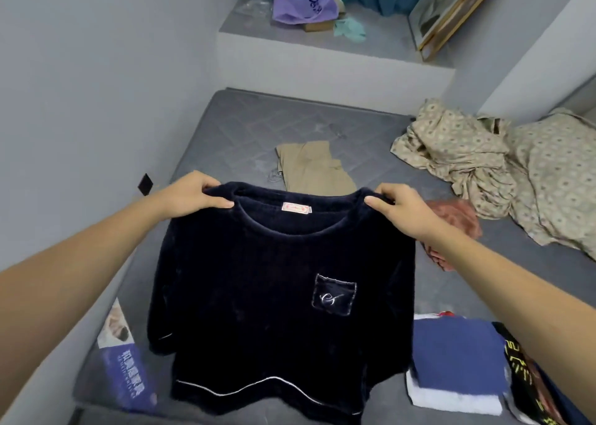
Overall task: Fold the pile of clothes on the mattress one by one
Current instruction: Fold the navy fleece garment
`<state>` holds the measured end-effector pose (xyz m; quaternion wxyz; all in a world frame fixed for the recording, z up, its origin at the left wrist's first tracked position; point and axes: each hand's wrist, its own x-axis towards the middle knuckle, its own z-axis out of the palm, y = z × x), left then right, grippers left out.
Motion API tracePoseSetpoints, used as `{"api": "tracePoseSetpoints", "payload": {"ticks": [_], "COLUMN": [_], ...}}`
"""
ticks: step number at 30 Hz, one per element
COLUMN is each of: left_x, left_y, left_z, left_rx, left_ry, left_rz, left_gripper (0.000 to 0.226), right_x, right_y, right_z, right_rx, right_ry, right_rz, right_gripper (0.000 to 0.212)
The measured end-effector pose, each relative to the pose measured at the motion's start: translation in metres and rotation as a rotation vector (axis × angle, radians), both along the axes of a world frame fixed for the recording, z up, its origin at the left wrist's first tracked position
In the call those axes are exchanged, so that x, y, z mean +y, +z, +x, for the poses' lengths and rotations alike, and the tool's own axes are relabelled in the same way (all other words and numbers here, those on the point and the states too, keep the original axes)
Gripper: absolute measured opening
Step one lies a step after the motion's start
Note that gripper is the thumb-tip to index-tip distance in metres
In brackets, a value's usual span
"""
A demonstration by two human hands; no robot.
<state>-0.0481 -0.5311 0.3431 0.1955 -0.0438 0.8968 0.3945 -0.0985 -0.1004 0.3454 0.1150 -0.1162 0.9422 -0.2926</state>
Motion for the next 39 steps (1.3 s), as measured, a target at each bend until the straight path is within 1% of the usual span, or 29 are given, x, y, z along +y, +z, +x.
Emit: {"api": "tracePoseSetpoints", "payload": {"ticks": [4, 6, 8, 10, 11, 13, 15, 17, 18, 19, 20, 21, 22, 23, 25, 27, 29, 30, 31, 33, 35, 37, 38, 39], "left_x": [-0.008, -0.012, -0.014, -0.009, -0.002, 0.025, 0.065, 0.105, 0.126, 0.145, 0.163, 0.178, 0.192, 0.205, 0.230, 0.251, 0.269, 0.279, 0.289, 0.310, 0.324, 0.332, 0.334, 0.334], "left_y": [-0.158, -0.234, -0.303, -0.361, -0.387, -0.430, -0.465, -0.492, -0.500, -0.506, -0.511, -0.513, -0.514, -0.512, -0.506, -0.498, -0.489, -0.482, -0.475, -0.462, -0.456, -0.457, -0.457, -0.456], "left_z": [-0.098, -0.147, -0.186, -0.206, -0.208, -0.198, -0.174, -0.149, -0.141, -0.136, -0.134, -0.135, -0.140, -0.146, -0.163, -0.187, -0.215, -0.227, -0.238, -0.257, -0.270, -0.281, -0.285, -0.289], "left_rx": [0.101, 0.153, 0.204, 0.290, 0.345, 0.481, 0.581, 0.598, 0.566, 0.513, 0.447, 0.389, 0.375, 0.412, 0.572, 0.664, 0.625, 0.559, 0.464, 0.229, 0.010, -0.024, 0.002, 0.051], "left_ry": [0.046, 0.055, 0.071, 0.109, 0.121, 0.054, -0.148, -0.307, -0.354, -0.397, -0.426, -0.433, -0.426, -0.413, -0.389, -0.421, -0.489, -0.535, -0.590, -0.715, -0.790, -0.751, -0.691, -0.621], "left_rz": [-0.141, -0.219, -0.341, -0.511, -0.569, -0.562, -0.479, -0.370, -0.313, -0.272, -0.250, -0.261, -0.292, -0.325, -0.358, -0.327, -0.285, -0.273, -0.278, -0.342, -0.363, -0.310, -0.296, -0.314], "left_gripper": [0.018, 0.019, 0.021, 0.019, 0.025, 0.041, 0.046, 0.051, 0.054, 0.056, 0.059, 0.061, 0.063, 0.064, 0.066, 0.075, 0.088, 0.092, 0.091, 0.076, 0.055, 0.029, 0.022, 0.020], "right_x": [-0.011, -0.017, -0.025, -0.031, -0.031, -0.025, -0.012, 0.005, 0.014, 0.022, 0.029, 0.035, 0.039, 0.045, 0.056, 0.069, 0.084, 0.090, 0.096, 0.108, 0.118, 0.129, 0.135, 0.141], "right_y": [-0.150, -0.222, -0.289, -0.352, -0.381, -0.428, -0.453, -0.465, -0.466, -0.466, -0.463, -0.461, -0.459, -0.460, -0.465, -0.471, -0.473, -0.472, -0.471, -0.469, -0.469, -0.469, -0.469, -0.467], "right_z": [-0.097, -0.141, -0.174, -0.196, -0.202, -0.200, -0.186, -0.175, -0.172, -0.171, -0.168, -0.168, -0.167, -0.166, -0.168, -0.171, -0.173, -0.171, -0.169, -0.162, -0.151, -0.141, -0.135, -0.129], "right_rx": [-0.067, -0.059, -0.060, -0.106, -0.151, -0.260, -0.333, -0.349, -0.358, -0.386, -0.430, -0.483, -0.533, -0.576, -0.617, -0.610, -0.600, -0.602, -0.608, -0.627, -0.661, -0.742, -0.785, -0.816], "right_ry": [0.029, 0.020, 0.010, -0.055, -0.094, -0.155, -0.201, -0.244, -0.276, -0.316, -0.345, -0.367, -0.366, -0.347, -0.279, -0.239, -0.206, -0.184, -0.169, -0.193, -0.225, -0.230, -0.226, -0.205], "right_rz": [0.106, 0.145, 0.169, 0.164, 0.149, 0.132, 0.158, 0.170, 0.143, 0.075, -0.012, -0.083, -0.115, -0.118, -0.087, -0.102, -0.161, -0.197, -0.242, -0.324, -0.405, -0.462, -0.453, -0.429], "right_gripper": [0.045, 0.045, 0.037, 0.022, 0.016, 0.029, 0.045, 0.056, 0.059, 0.056, 0.048, 0.041, 0.038, 0.038, 0.037, 0.033, 0.029, 0.028, 0.027, 0.026, 0.030, 0.041, 0.046, 0.047]}}
